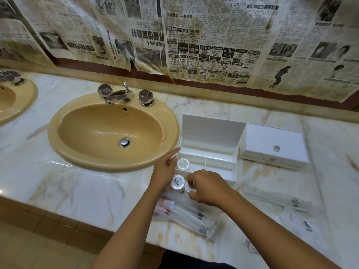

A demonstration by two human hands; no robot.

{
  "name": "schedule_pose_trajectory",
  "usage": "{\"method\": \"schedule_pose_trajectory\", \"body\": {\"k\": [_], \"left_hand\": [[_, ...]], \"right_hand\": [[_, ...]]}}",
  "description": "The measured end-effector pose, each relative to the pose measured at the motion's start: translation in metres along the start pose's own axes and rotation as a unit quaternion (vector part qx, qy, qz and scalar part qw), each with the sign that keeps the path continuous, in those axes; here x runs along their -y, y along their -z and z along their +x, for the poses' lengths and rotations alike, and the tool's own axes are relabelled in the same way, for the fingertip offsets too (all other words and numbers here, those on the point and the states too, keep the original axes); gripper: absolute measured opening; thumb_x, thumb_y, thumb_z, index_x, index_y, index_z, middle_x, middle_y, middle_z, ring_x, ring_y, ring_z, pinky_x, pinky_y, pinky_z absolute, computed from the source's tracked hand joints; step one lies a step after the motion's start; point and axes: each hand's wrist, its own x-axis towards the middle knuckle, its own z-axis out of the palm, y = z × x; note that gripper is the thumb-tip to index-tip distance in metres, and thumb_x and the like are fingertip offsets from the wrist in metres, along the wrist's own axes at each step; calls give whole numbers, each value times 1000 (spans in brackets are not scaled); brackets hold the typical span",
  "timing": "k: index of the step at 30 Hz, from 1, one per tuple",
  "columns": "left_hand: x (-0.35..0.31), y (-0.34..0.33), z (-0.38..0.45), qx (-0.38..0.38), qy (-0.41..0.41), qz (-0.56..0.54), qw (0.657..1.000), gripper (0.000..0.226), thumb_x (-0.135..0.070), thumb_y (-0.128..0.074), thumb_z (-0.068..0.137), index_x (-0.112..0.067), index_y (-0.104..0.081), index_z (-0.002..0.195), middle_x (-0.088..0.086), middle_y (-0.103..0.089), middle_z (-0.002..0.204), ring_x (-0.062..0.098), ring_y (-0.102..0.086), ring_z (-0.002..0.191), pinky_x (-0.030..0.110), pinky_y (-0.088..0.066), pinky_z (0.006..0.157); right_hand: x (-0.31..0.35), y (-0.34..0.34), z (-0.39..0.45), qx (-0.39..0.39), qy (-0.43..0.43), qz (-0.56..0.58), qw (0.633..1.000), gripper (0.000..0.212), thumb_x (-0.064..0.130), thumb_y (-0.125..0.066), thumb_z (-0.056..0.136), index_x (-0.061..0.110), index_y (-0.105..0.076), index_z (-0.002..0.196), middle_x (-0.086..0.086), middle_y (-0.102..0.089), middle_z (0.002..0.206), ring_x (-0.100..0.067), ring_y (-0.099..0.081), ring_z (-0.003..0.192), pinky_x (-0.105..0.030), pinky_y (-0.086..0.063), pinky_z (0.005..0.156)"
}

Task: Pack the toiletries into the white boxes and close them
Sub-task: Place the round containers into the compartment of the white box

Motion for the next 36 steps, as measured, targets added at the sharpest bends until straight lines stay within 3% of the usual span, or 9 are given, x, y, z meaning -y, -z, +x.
{"method": "schedule_pose_trajectory", "body": {"k": [5, 9, 13, 16, 19, 24, 32, 34, 36], "left_hand": [[0, 1, 2, 6, 5, -9, 1000, 40, -8, -44, 99, -30, -59, 130, -21, -53, 124, -29, -50, 87, -4, -37, 76], [1, 2, 1, 6, 4, -9, 1000, 39, -11, -46, 98, -34, -60, 127, -20, -56, 125, -21, -54, 80, -1, -38, 74], [1, 4, 1, 10, 1, -8, 1000, 39, -12, -46, 98, -38, -60, 124, -27, -58, 113, -23, -51, 74, -1, -39, 71], [0, 5, 1, 14, 5, -8, 1000, 39, -13, -47, 98, -42, -59, 122, -34, -53, 113, -25, -51, 95, -1, -39, 78], [-1, 5, 1, 18, 9, -12, 1000, 40, -14, -48, 98, -45, -59, 120, -32, -55, 115, -17, -54, 101, 3, -42, 80], [0, 5, 2, 18, 5, -7, 1000, 40, -15, -48, 98, -46, -59, 120, -26, -61, 113, -10, -57, 76, 15, -45, 76], [0, 5, 2, 18, -5, 5, 1000, 41, -16, -48, 98, -52, -57, 117, -38, -56, 106, -10, -56, 84, 10, -44, 79], [1, 5, 3, 19, -3, 8, 1000, 41, -16, -48, 98, -51, -57, 117, -37, -58, 102, -5, -57, 83, 13, -45, 79], [1, 5, 2, 20, -6, 5, 1000, 41, -15, -47, 99, -49, -57, 119, -35, -56, 110, -13, -57, 92, 5, -43, 80]], "right_hand": [[6, 25, 3, -73, -28, 50, 996, 17, 33, -61, 82, 17, -59, 88, 1, -63, 87, -20, -58, 81, -32, -47, 68], [6, 29, 23, -126, -79, 96, 984, 20, 30, -61, 85, 11, -59, 84, -4, -62, 80, -23, -57, 78, -31, -44, 65], [6, 19, 41, -116, -117, 114, 980, 21, 27, -60, 86, 7, -58, 80, -10, -61, 79, -27, -57, 76, -32, -42, 63], [6, 12, 51, -110, -127, 121, 978, 22, 27, -61, 85, 8, -54, 78, -9, -56, 76, -27, -55, 76, -30, -39, 61], [7, 6, 56, -98, -124, 125, 979, 24, 31, -63, 86, 12, -51, 78, -9, -58, 80, -27, -55, 81, -31, -40, 64], [3, 4, 49, -112, -131, 126, 977, 27, 35, -63, 89, 9, -60, 95, -9, -63, 89, -23, -54, 81, -29, -39, 67], [1, 2, 47, -113, -119, 158, 974, 17, 27, -60, 88, 11, -65, 92, -7, -67, 87, -24, -61, 85, -29, -47, 72], [0, 3, 44, -115, -117, 156, 974, 19, 27, -60, 88, 12, -65, 99, -6, -68, 96, -23, -61, 90, -30, -49, 76], [0, 4, 38, -128, -108, 137, 976, 22, 29, -58, 89, 15, -63, 107, -3, -66, 106, -21, -60, 96, -31, -49, 80]]}}
